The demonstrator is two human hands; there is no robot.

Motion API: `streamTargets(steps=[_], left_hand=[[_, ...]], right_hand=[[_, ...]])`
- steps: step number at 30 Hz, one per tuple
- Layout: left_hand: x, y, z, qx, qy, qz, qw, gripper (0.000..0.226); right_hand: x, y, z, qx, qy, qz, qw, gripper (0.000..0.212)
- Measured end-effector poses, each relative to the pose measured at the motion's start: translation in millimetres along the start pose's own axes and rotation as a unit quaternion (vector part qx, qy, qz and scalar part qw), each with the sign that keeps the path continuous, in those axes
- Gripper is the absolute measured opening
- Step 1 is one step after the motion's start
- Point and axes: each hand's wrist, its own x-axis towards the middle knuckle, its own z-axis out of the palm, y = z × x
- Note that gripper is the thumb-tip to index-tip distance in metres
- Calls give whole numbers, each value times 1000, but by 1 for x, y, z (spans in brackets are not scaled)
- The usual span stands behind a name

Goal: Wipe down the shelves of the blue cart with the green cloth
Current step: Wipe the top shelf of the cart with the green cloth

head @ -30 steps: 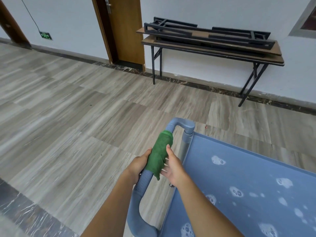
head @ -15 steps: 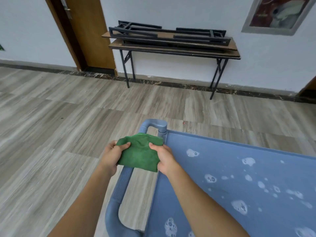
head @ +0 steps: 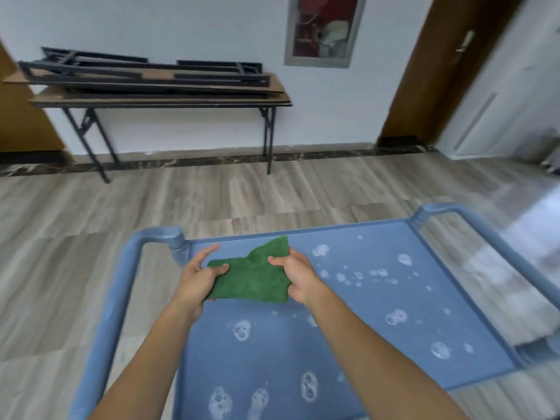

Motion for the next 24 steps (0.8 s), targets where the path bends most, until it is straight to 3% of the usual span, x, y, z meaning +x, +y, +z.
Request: streamTargets(steps=[4,11,17,21,24], left_hand=[[1,-9,78,86,-66,8,994,28],[14,-33,232,174,-125,39,976,29],[41,-57,356,232,-136,59,961,39],[63,-61,412,285,-89,112,948,43],[82,-67,436,297,-73,93,948,50]], right_hand=[[-13,-20,-80,-21,44,-29,998,23],[-4,-50,-231,-70,127,-61,988,27],[38,-85,-349,-225,134,-69,963,29],[69,-123,-387,-342,132,-112,924,31],[99,-145,-407,-395,127,-139,899,34]])
